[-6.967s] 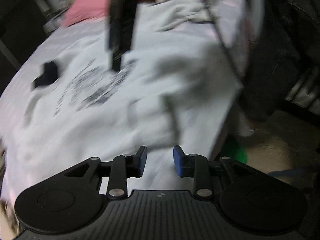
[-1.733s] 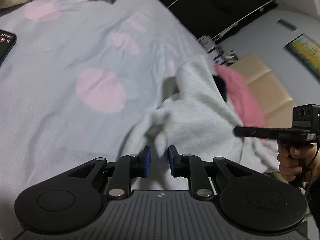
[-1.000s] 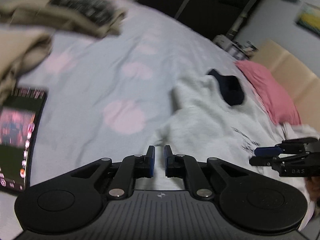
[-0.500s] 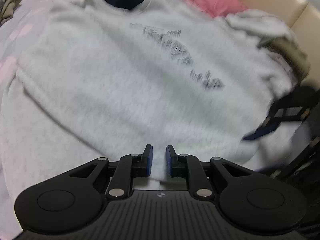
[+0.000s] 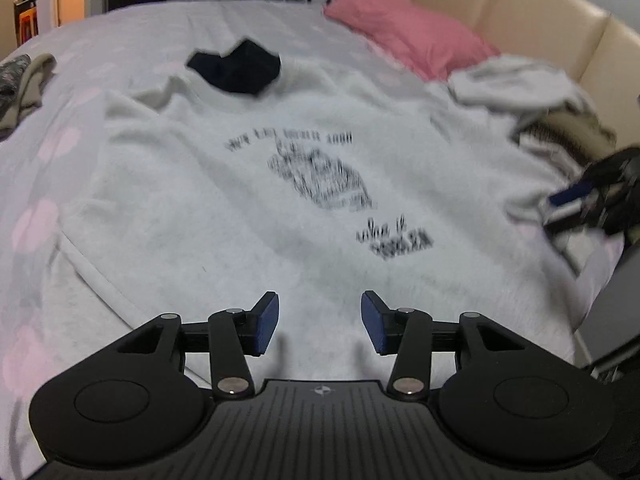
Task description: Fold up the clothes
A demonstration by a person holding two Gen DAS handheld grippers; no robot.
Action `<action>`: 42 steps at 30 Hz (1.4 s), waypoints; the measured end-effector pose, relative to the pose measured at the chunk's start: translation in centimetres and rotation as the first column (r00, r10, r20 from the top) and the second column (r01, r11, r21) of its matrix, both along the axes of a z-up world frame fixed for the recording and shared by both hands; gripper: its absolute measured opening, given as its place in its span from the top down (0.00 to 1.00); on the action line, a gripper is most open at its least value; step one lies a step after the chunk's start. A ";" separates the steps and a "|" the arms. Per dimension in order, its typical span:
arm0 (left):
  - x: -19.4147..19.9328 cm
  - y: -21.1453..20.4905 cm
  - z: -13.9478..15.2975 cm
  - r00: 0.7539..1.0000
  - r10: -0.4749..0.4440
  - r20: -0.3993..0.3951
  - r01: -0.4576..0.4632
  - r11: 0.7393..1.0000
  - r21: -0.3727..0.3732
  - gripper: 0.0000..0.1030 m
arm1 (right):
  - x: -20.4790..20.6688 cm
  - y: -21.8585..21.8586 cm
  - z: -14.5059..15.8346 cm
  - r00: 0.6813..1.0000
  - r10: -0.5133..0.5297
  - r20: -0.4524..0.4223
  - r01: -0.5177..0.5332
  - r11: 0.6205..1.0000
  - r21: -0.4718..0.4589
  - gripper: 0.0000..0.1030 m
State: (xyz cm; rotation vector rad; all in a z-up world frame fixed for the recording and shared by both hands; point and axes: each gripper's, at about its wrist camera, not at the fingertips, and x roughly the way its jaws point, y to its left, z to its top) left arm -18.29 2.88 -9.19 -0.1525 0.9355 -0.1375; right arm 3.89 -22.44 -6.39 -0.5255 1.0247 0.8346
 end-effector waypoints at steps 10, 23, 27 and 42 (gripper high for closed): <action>0.7 -2.9 -1.7 0.999 -0.015 -0.038 0.016 1.000 0.017 0.58 | 3.9 -12.3 -1.2 0.921 -0.378 0.099 0.384 0.922 -0.048 0.42; 0.5 -2.3 -4.3 0.997 0.010 -0.075 -0.009 1.000 0.008 0.55 | 6.2 -14.9 -3.5 0.855 -0.500 0.137 0.514 0.853 -0.088 0.42; 0.4 -2.3 -4.4 0.997 0.010 -0.074 -0.010 1.000 0.005 0.55 | 6.9 -18.7 -3.0 0.746 -0.666 0.023 0.666 0.746 -0.007 0.42; 0.4 -2.2 -4.4 0.997 0.018 -0.070 -0.019 1.000 -0.020 0.52 | 6.5 -23.3 -7.8 0.616 -0.753 -0.234 0.768 0.639 -0.035 0.80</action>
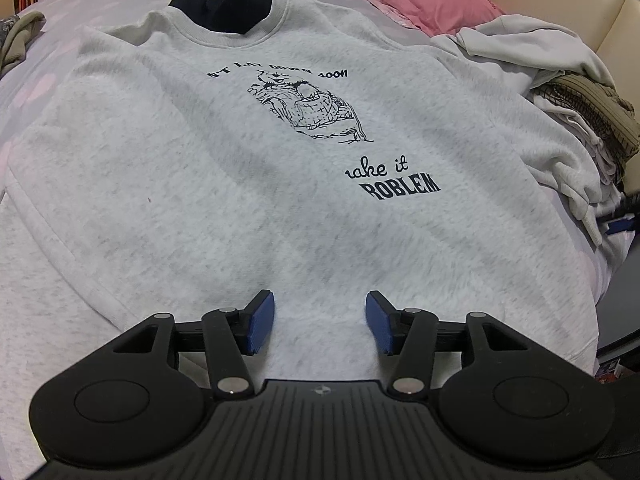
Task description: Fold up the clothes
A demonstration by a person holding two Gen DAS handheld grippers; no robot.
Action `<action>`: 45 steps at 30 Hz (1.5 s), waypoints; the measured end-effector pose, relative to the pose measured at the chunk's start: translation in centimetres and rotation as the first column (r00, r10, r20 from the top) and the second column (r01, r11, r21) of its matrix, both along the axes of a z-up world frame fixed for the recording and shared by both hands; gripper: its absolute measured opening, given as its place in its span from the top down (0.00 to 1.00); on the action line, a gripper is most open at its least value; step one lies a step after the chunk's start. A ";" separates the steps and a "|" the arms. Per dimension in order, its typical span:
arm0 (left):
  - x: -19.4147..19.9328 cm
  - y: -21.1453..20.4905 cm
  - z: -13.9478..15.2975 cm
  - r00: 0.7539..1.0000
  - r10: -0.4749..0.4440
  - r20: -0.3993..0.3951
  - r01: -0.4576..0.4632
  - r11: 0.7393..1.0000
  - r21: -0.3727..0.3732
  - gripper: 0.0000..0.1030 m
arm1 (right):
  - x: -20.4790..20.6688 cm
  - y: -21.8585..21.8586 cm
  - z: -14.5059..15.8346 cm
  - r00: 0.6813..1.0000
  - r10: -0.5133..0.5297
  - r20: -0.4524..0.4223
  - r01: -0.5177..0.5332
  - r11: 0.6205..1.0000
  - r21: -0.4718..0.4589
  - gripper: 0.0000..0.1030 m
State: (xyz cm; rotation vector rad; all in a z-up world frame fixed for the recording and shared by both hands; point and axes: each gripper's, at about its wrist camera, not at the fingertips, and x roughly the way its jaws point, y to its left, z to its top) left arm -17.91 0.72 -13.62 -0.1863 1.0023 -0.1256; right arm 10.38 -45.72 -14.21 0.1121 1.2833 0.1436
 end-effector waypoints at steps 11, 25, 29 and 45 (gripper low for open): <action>-0.1 -1.6 2.6 0.999 -0.021 0.042 0.022 0.999 -0.023 0.54 | -3.6 6.9 16.5 0.861 0.186 0.473 -0.223 0.975 0.021 0.96; -1.0 -4.5 12.5 0.909 -0.105 0.402 0.145 0.987 -0.070 0.47 | -8.0 22.6 20.8 0.682 0.499 0.535 -0.634 0.768 0.092 0.96; -1.0 -7.3 13.8 0.876 -0.164 0.454 0.172 0.985 0.025 0.39 | -8.8 25.0 19.7 0.708 0.524 0.474 -0.653 0.741 0.156 0.96; 2.5 -11.1 14.1 0.869 -0.155 0.469 0.136 0.988 0.073 0.97 | -8.5 25.5 18.6 0.782 0.467 0.413 -0.607 0.720 0.336 0.95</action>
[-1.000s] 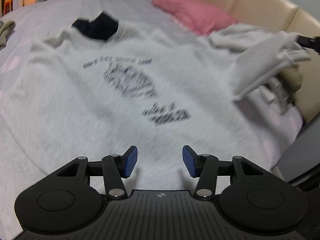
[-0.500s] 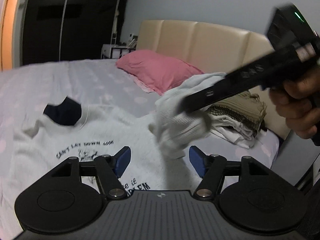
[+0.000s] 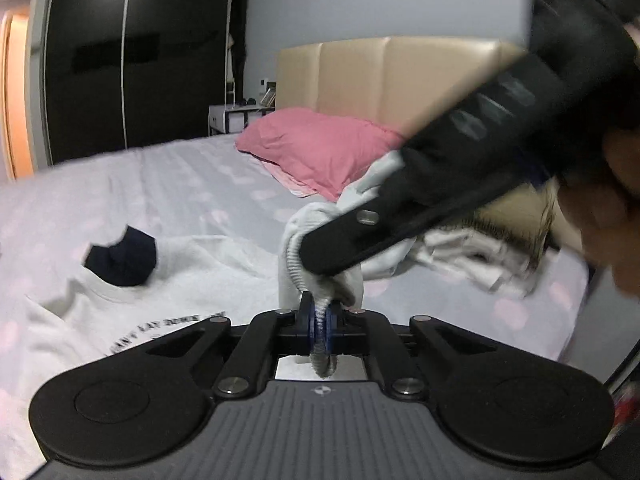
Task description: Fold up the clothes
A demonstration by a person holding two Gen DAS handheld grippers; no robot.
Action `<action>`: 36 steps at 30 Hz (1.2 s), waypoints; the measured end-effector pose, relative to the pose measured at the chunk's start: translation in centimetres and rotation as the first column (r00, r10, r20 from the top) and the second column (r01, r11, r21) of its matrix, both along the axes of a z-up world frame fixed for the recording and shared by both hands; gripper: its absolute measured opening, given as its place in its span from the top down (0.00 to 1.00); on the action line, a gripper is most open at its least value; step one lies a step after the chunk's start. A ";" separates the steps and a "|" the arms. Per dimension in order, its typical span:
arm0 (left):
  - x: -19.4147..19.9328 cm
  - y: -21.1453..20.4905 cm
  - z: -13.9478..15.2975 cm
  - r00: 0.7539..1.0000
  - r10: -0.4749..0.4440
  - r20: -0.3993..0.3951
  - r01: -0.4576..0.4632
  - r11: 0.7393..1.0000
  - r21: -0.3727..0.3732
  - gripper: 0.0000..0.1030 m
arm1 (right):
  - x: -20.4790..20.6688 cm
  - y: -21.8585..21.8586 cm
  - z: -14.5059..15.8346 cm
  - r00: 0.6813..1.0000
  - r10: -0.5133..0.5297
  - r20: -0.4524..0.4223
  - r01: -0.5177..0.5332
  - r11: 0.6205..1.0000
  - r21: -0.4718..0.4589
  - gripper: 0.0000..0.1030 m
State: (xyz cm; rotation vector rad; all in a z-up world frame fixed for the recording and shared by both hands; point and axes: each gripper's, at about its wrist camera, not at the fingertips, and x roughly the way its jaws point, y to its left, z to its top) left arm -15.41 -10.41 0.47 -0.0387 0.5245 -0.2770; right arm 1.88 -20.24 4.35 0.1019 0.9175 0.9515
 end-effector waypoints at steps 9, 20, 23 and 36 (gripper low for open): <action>2.9 7.2 8.1 0.992 0.116 0.055 -0.104 0.976 -0.192 0.97 | 4.8 -7.0 -3.0 0.985 -0.165 -0.052 0.166 0.986 0.024 0.59; 2.4 11.7 13.6 0.965 0.236 0.116 -0.206 0.951 -0.229 0.97 | 6.1 -6.0 -17.2 0.978 -0.094 -0.186 0.027 0.942 -0.336 0.62; 2.8 11.5 13.6 0.964 0.243 0.113 -0.212 0.949 -0.233 0.97 | 5.0 -4.1 -17.9 0.971 -0.003 -0.241 -0.072 0.950 -0.304 0.72; 2.8 11.4 14.8 0.958 0.248 0.146 -0.208 0.947 -0.244 0.97 | 3.1 -0.6 -15.8 0.971 0.198 -0.135 -0.234 0.900 -0.367 0.71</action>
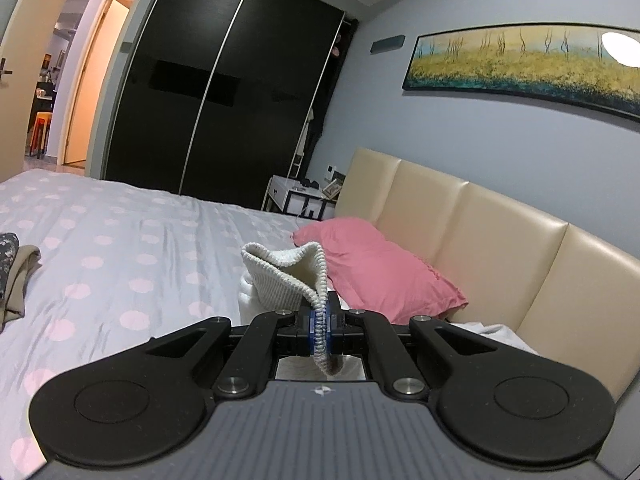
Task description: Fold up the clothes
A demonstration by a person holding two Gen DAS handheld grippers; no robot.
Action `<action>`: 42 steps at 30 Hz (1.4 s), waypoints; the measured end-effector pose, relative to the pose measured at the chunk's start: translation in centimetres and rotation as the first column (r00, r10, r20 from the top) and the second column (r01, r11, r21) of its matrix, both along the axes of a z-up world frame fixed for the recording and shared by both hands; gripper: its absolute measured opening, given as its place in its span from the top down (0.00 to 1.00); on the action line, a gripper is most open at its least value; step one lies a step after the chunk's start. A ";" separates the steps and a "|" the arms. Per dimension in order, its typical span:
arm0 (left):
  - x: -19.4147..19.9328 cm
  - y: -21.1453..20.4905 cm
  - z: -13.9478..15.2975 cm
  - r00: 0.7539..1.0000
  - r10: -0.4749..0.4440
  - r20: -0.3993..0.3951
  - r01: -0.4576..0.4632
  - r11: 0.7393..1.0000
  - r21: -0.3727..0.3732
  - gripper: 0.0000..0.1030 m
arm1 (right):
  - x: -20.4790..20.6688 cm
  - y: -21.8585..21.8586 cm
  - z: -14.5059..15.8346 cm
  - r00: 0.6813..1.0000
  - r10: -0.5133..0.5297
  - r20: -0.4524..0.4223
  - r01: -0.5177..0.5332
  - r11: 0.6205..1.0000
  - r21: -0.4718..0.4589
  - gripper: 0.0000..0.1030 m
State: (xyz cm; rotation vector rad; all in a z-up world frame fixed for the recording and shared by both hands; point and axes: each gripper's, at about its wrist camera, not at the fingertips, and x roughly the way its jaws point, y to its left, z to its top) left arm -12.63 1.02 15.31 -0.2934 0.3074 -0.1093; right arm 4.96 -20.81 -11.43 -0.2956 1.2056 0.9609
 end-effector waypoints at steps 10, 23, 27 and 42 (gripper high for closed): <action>-0.2 0.3 0.4 1.000 0.005 0.005 -0.005 1.000 -0.009 0.97 | -0.4 -1.1 -3.2 0.989 -0.040 -0.144 0.038 0.999 -0.019 0.89; -1.5 1.8 3.0 0.988 0.047 0.145 -0.039 0.998 -0.057 0.97 | 2.2 -9.0 2.2 0.952 -0.271 -0.141 0.279 0.959 0.039 1.00; -0.7 1.1 3.8 0.991 0.014 0.134 -0.007 0.999 -0.046 0.97 | 1.7 -8.9 0.4 0.964 -0.262 -0.044 0.261 0.965 -0.040 0.97; 0.8 -1.1 9.5 0.982 -0.052 0.179 0.047 0.998 0.034 0.97 | -2.1 0.9 3.2 0.976 0.014 0.217 -0.057 0.979 0.193 0.65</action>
